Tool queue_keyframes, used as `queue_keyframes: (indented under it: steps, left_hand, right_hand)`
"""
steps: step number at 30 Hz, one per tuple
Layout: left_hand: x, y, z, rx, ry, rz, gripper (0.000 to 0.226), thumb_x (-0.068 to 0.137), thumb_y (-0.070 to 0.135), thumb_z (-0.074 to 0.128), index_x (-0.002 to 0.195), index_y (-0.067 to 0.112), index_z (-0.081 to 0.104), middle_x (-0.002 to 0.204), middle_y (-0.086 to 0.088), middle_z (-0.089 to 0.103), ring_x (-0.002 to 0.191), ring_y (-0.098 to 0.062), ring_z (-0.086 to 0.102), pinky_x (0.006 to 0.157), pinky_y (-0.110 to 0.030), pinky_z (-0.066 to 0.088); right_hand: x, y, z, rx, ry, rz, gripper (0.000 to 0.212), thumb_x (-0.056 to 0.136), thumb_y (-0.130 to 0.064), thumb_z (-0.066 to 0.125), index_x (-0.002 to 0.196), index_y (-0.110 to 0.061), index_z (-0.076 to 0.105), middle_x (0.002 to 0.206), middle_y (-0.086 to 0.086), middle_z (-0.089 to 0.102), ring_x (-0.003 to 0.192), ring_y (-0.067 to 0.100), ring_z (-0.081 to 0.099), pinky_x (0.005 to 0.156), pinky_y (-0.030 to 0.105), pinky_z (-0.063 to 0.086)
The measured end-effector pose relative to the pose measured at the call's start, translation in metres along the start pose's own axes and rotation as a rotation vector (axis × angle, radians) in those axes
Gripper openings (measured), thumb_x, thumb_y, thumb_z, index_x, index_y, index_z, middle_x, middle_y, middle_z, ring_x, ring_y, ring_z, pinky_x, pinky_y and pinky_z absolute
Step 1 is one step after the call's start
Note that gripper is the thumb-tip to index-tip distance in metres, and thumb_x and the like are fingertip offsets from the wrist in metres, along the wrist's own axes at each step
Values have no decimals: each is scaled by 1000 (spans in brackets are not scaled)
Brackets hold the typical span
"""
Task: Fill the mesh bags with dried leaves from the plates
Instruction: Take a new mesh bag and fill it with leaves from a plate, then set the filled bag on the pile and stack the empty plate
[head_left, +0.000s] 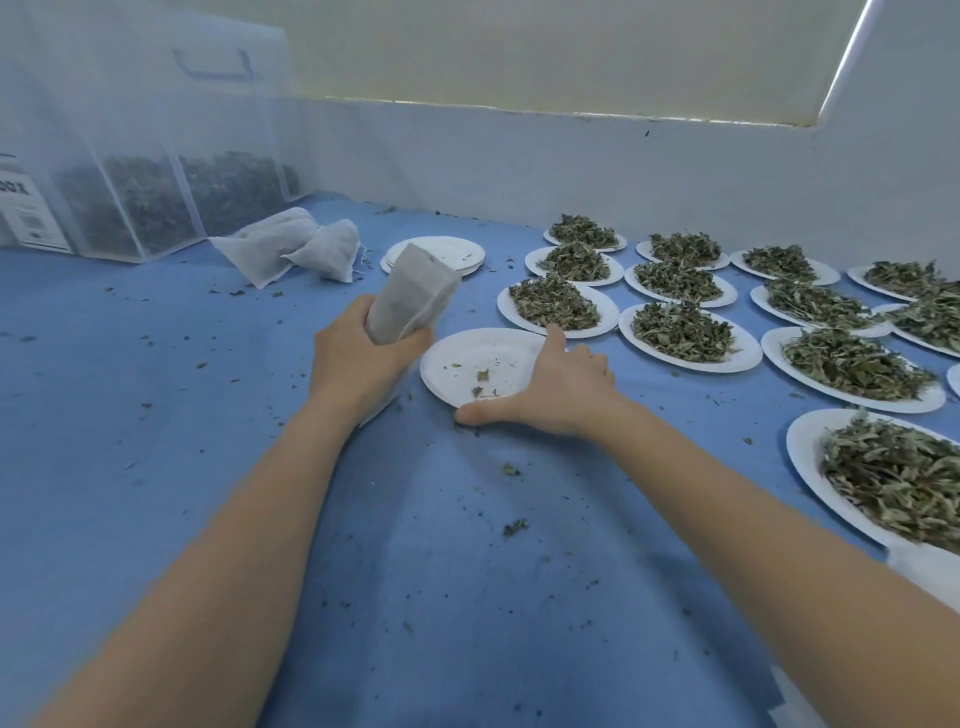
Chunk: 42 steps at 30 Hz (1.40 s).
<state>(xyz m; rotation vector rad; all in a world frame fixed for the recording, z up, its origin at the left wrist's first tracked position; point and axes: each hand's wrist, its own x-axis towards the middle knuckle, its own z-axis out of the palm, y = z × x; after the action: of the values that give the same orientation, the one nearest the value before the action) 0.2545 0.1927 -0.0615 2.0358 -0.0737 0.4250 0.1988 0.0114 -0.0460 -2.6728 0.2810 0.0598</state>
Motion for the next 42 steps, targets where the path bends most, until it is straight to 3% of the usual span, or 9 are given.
queue_keyframes:
  steps: [5, 11, 15, 18, 23, 30, 34, 38, 42]
  left_hand:
    - [13, 14, -20, -38, 97, -73, 29, 70, 49, 68, 86, 30, 52, 78, 19, 53, 71, -2, 51, 55, -22, 34]
    - [54, 19, -37, -49, 19, -180, 70, 67, 51, 67, 121, 15, 40, 103, 2, 50, 90, -22, 49, 71, -33, 38]
    - [96, 8, -26, -24, -17, -254, 44, 78, 30, 60, 109, 12, 34, 111, -9, 52, 92, -27, 50, 78, -36, 42]
    - [132, -7, -10, 41, -39, -277, 49, 86, 23, 54, 124, 5, 29, 120, -10, 48, 98, -27, 48, 76, -34, 41]
    - [191, -39, 19, 153, -21, -245, 64, 90, 24, 55, 137, -2, 20, 131, -15, 44, 113, -31, 47, 75, -30, 34]
    - [247, -79, 33, 386, 106, -125, 37, 92, 17, 51, 120, -2, 35, 119, -22, 49, 102, -37, 51, 73, -36, 36]
    - [270, -85, 34, 655, 117, -82, 42, 93, 21, 52, 123, -4, 36, 134, -24, 32, 111, -38, 42, 87, -38, 36]
    - [275, -80, 29, 917, 174, 70, 49, 88, 23, 60, 125, 0, 38, 128, -22, 38, 113, -34, 37, 92, -33, 31]
    - [256, -54, 27, 768, 96, 144, 40, 90, 14, 53, 126, 0, 42, 127, -20, 40, 115, -33, 38, 94, -33, 30]
  right_hand:
    - [1, -24, -19, 22, 63, -68, 140, 41, -84, 66, 147, -17, 4, 144, 15, 27, 136, 34, 19, 106, 44, 25]
    - [44, -70, -37, 7, 126, -119, 132, 47, -82, 65, 146, -12, 12, 141, 15, 31, 131, 34, 26, 103, 43, 29]
    - [96, -90, -38, 13, 148, -79, 127, 49, -81, 66, 142, -9, 17, 138, 19, 32, 128, 35, 28, 101, 41, 30]
    - [141, -95, -34, 28, 130, -55, 124, 51, -80, 67, 140, -8, 18, 138, 18, 33, 128, 33, 28, 102, 39, 29]
    - [210, -100, -22, 26, 143, -27, 122, 50, -81, 66, 137, -7, 23, 137, 16, 35, 125, 32, 29, 102, 39, 29]
    - [279, -98, 12, 75, 116, 3, 126, 50, -80, 66, 139, -6, 18, 137, 16, 33, 127, 30, 28, 101, 36, 30]
    - [304, -102, 23, 21, 144, -45, 109, 62, -77, 63, 135, -5, 25, 137, 14, 39, 127, 30, 31, 102, 37, 30]
    - [303, -107, 24, -36, 188, -112, 98, 71, -73, 57, 137, -6, 29, 137, 11, 42, 132, 31, 31, 108, 41, 21]
    - [273, -111, 12, -53, 230, -220, 85, 80, -65, 54, 137, -6, 32, 138, 10, 42, 132, 30, 33, 109, 40, 25]
